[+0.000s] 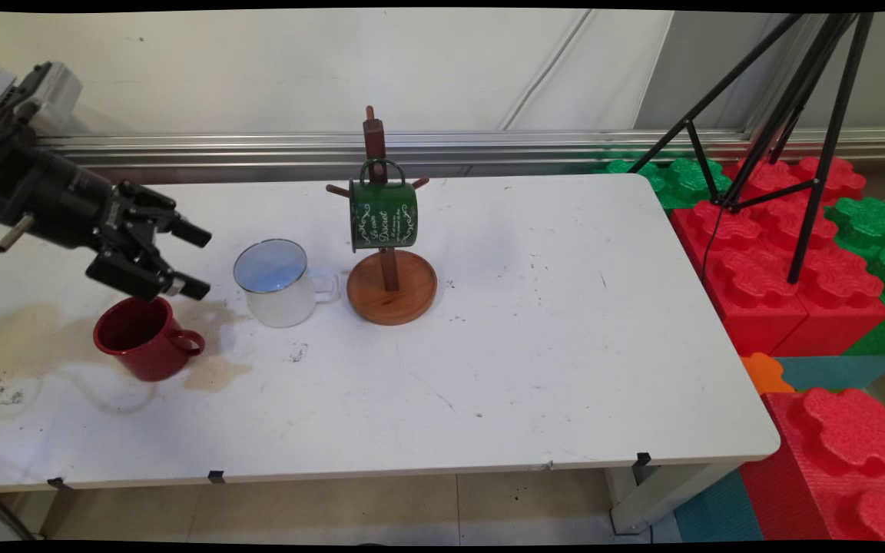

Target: Pick up the green mug from the rack

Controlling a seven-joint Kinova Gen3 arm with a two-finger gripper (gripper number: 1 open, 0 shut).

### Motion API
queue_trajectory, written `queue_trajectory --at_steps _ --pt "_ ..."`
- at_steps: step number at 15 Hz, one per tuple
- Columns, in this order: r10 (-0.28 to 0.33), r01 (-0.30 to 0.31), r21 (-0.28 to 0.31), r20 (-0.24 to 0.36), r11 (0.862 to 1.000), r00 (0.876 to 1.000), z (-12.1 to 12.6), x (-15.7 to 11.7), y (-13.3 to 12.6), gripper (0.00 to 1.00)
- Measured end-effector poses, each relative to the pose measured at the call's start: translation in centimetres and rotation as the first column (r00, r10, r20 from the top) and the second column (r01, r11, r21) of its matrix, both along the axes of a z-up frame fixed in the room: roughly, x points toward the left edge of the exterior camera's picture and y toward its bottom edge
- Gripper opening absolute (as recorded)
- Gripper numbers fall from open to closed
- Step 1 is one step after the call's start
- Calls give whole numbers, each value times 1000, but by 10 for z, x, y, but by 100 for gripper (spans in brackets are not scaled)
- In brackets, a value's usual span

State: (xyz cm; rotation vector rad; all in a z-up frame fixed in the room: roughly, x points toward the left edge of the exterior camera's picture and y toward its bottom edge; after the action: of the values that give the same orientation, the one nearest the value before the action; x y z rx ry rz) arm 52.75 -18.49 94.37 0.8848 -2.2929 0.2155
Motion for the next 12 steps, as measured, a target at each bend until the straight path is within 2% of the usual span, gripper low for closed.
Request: queue_trajectory --at_steps 7,12 --pt "25 -29 -39 -84 999 996 6 -6 -15 100" --pt "43 -52 -55 -144 997 989 5 -13 -24 100"
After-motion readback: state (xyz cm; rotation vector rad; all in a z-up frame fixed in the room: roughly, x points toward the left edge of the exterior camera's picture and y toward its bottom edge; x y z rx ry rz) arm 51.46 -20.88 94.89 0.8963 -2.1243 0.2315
